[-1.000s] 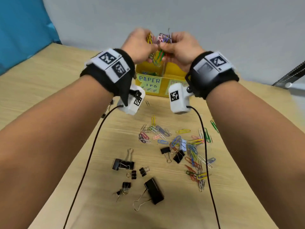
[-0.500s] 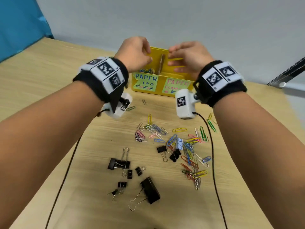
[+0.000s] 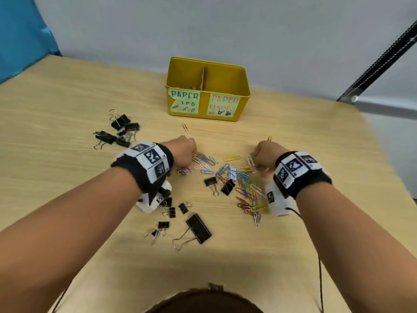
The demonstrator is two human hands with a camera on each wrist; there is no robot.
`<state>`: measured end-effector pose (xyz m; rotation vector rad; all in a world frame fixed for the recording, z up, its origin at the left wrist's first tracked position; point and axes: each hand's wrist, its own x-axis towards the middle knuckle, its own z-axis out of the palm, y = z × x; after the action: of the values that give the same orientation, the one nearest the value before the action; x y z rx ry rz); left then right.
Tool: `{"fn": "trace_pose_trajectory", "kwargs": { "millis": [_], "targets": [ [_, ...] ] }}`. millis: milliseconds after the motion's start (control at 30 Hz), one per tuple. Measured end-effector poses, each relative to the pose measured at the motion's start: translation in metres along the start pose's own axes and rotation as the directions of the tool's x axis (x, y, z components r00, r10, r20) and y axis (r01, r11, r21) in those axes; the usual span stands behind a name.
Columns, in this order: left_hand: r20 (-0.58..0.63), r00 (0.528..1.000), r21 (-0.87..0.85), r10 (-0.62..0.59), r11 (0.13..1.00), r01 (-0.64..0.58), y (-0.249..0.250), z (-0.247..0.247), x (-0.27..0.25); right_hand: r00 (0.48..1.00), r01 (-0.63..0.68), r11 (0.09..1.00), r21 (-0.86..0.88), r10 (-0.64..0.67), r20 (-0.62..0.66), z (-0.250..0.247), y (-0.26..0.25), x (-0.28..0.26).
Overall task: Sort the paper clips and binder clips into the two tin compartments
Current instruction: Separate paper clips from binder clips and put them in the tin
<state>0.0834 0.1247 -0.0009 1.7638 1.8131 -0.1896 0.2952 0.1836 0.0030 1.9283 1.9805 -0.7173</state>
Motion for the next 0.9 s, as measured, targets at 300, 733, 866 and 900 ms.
{"fn": "trace_pose_trajectory", "kwargs": {
  "millis": [300, 733, 866, 900],
  "targets": [
    [0.119, 0.993, 0.014, -0.014, 1.000, 0.013, 0.008, 0.007, -0.007, 0.995, 0.088, 0.988, 0.123, -0.093, 0.042, 0.004, -0.006, -0.014],
    [-0.164, 0.986, -0.158, -0.021, 0.987, -0.005, 0.023, 0.008, 0.008, 0.964, 0.260, 0.952, 0.163, -0.245, -0.106, 0.007, -0.041, 0.001],
    [-0.156, 0.987, -0.206, 0.042, 0.976, -0.074, 0.029, 0.011, 0.008, 0.955, 0.296, 0.955, 0.010, -0.296, 0.019, 0.016, -0.036, -0.006],
    [-0.179, 0.982, -0.210, 0.058, 0.973, -0.096, 0.032, 0.010, 0.007, 0.951, 0.310, 0.951, 0.014, -0.310, 0.005, 0.016, -0.033, -0.007]
  ]
}}
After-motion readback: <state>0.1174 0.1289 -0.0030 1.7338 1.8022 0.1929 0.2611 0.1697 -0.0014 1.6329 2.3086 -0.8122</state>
